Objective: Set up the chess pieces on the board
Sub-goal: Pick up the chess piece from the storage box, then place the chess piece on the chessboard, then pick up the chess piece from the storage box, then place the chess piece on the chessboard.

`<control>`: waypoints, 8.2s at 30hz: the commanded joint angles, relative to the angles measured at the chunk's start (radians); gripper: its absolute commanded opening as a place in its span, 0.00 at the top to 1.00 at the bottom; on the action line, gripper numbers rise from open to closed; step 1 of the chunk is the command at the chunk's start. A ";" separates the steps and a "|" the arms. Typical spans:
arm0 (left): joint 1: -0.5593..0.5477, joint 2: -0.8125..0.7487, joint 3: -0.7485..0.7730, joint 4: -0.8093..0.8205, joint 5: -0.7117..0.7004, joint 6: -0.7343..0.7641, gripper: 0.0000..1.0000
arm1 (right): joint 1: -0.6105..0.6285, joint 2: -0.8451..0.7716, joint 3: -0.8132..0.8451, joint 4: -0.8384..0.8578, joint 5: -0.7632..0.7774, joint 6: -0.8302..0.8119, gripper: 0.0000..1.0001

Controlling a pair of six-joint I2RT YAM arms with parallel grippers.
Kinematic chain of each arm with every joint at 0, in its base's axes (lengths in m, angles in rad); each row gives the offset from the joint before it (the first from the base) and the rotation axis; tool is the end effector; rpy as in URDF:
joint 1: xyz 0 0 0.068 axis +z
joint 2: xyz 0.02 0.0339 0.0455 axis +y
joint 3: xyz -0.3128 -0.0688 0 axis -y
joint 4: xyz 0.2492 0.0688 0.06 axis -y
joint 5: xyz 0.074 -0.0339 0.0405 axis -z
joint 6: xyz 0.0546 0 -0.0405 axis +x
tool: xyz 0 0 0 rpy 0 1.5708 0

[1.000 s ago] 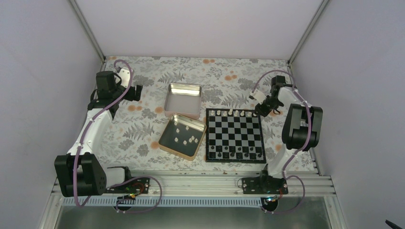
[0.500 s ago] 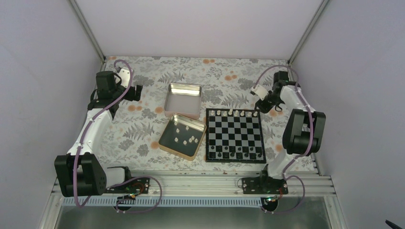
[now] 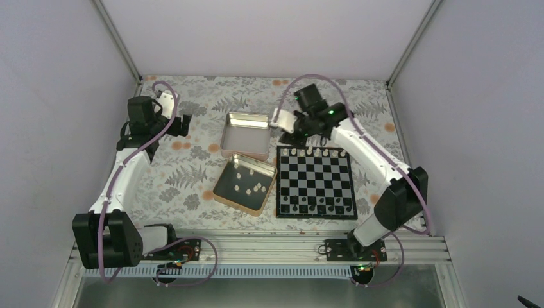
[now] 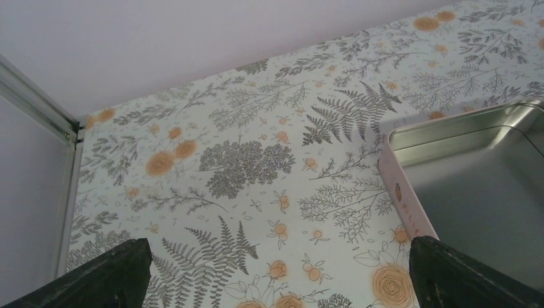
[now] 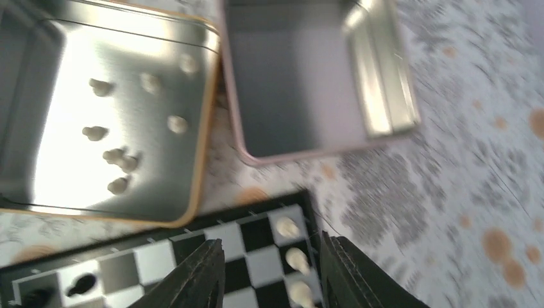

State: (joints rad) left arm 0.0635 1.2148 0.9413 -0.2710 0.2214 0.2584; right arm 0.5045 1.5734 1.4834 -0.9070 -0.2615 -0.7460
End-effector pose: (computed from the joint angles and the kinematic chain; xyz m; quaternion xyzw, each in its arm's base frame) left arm 0.2762 0.0055 0.3312 0.1382 0.8565 -0.0168 0.4970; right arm 0.2936 0.1782 0.3572 -0.5865 0.7494 0.0903 0.2936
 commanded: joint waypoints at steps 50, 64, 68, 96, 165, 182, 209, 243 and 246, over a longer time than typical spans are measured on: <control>0.004 -0.002 -0.009 0.008 0.012 0.015 0.00 | 0.507 0.534 0.107 0.144 0.047 0.055 0.68; 0.005 0.000 -0.010 0.006 0.020 0.017 0.00 | 0.508 0.577 0.155 0.103 0.031 0.060 0.79; 0.005 0.001 -0.010 0.006 0.022 0.018 0.00 | 0.510 0.577 0.163 0.093 0.028 0.059 0.84; 0.004 0.008 -0.003 0.009 0.008 0.014 0.00 | 0.144 0.099 -0.085 0.060 0.058 0.061 0.95; 0.005 -0.003 -0.003 0.006 0.009 0.015 0.00 | 0.369 0.275 0.151 -0.015 0.074 0.073 0.69; 0.005 -0.005 -0.003 0.003 0.018 0.013 0.00 | 0.421 0.523 0.178 0.072 0.057 0.045 0.73; 0.006 -0.011 -0.009 0.009 0.026 0.015 0.00 | 0.417 0.637 0.271 0.077 0.078 0.044 0.94; 0.004 0.005 0.005 0.003 0.029 0.015 0.00 | -0.077 0.054 -0.249 0.116 0.019 0.014 0.95; 0.004 0.003 0.004 0.000 0.026 0.015 0.00 | -0.079 0.113 -0.239 0.134 -0.006 0.014 0.96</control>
State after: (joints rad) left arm 0.0635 1.2221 0.9382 -0.2707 0.2234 0.2695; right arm 0.4305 1.6238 1.2366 -0.8379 -0.2089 -0.7132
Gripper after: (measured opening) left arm 1.000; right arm 0.065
